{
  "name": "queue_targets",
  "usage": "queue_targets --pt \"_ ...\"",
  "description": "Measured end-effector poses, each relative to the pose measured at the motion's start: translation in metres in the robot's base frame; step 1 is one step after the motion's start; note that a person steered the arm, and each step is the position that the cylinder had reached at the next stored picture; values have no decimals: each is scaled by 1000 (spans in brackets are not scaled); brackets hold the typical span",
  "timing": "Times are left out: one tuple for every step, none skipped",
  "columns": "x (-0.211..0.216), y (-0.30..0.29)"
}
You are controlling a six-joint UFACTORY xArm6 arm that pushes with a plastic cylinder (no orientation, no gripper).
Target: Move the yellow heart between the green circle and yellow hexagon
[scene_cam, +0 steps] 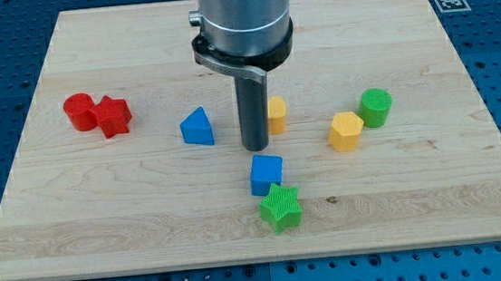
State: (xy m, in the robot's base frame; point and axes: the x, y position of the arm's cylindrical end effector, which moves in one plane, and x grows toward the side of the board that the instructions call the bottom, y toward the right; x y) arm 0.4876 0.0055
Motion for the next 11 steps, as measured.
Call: queue_targets --pt "-23 2" --pt "-43 -9" --pt "-59 -36" --pt "-68 -15" --pt "-44 27" --pt "-28 58" --pt "-49 60" --pt "-69 64" --pt "-44 83" --pt "-14 102" --pt "-7 103"
